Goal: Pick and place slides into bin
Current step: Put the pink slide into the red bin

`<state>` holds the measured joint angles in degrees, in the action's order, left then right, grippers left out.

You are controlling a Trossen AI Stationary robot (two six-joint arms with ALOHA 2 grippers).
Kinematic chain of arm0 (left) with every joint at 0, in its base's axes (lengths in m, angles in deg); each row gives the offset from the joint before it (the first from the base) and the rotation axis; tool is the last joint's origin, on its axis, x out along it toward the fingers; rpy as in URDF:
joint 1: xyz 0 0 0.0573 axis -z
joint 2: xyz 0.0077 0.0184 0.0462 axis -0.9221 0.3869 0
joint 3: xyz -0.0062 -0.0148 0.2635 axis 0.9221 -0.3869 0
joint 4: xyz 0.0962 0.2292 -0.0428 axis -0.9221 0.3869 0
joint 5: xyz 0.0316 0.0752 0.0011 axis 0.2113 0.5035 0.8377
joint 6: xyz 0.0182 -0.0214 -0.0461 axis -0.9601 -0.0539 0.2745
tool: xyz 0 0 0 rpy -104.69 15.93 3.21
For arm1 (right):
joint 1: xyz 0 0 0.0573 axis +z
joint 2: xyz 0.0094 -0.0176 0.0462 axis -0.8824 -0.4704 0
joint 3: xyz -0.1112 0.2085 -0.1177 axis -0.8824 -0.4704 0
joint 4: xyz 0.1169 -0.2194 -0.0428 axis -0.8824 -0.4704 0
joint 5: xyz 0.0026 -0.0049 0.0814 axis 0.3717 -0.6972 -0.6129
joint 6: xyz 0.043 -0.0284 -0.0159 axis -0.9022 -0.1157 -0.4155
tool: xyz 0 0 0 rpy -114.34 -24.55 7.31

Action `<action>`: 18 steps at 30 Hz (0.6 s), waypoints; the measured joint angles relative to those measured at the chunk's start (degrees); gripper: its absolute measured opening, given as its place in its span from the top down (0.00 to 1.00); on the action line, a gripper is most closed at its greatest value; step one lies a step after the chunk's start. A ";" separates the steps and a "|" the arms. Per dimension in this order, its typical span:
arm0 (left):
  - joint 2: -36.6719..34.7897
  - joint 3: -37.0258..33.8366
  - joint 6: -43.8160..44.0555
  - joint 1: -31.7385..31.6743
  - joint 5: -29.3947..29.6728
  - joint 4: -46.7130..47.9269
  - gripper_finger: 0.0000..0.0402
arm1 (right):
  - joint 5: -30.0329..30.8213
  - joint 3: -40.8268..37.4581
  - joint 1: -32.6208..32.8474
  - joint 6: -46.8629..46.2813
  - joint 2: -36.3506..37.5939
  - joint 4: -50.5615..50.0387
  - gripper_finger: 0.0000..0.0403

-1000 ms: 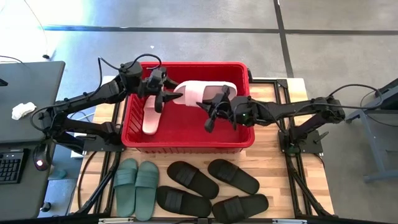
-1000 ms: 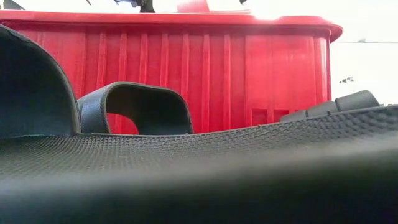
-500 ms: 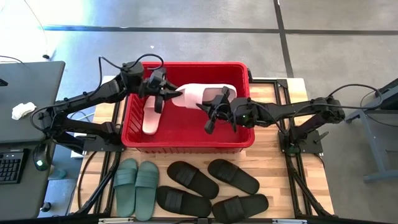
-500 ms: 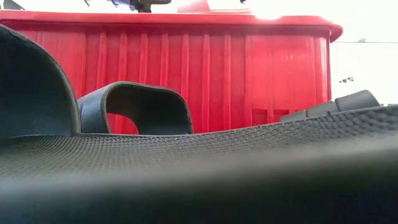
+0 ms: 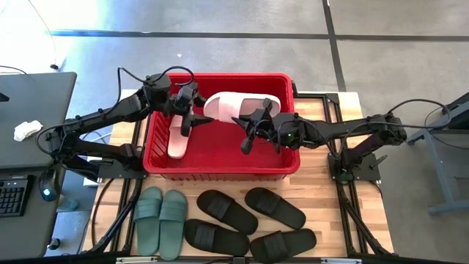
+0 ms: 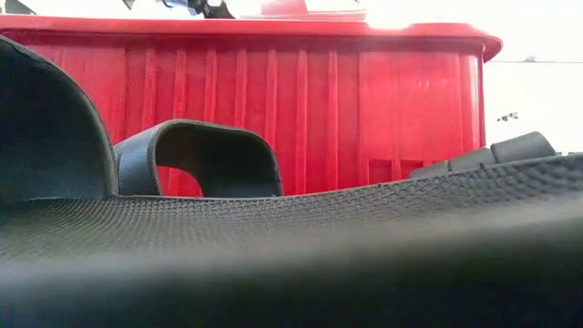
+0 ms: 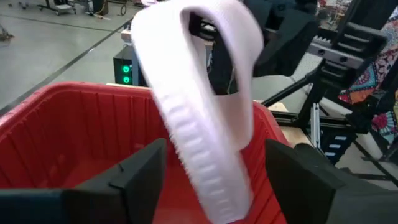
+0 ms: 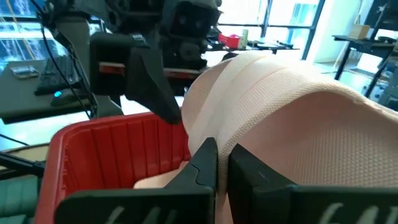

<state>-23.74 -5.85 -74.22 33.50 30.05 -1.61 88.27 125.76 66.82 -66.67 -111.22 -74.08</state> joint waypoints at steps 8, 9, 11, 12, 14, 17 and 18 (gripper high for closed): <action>0.00 0.00 2.20 0.00 3.59 0.03 0.36 | -0.34 0.01 0.00 0.02 0.00 -0.10 1.00; 0.00 0.00 2.20 0.00 3.88 0.07 0.38 | -0.34 0.01 0.00 0.02 0.00 -0.10 1.00; 0.00 0.00 2.20 0.00 3.97 0.05 0.45 | -0.27 0.01 0.00 0.02 0.00 -0.10 1.00; 0.00 0.00 2.20 0.00 3.97 0.04 0.49 | -0.24 0.01 0.00 0.02 0.00 -0.10 1.00; 0.00 0.00 2.15 0.00 3.88 0.04 0.59 | -0.21 0.01 0.00 0.02 0.00 -0.10 1.00; 0.00 0.00 1.41 0.00 3.85 -0.02 0.75 | -0.21 0.01 0.00 0.17 0.00 -0.12 1.00; 0.00 0.00 0.87 0.00 3.95 -0.04 0.81 | -0.23 0.01 0.02 0.26 0.00 -0.12 1.00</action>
<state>-23.74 -5.85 -73.35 33.50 34.00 -1.65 88.03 125.77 66.84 -66.41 -111.22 -74.21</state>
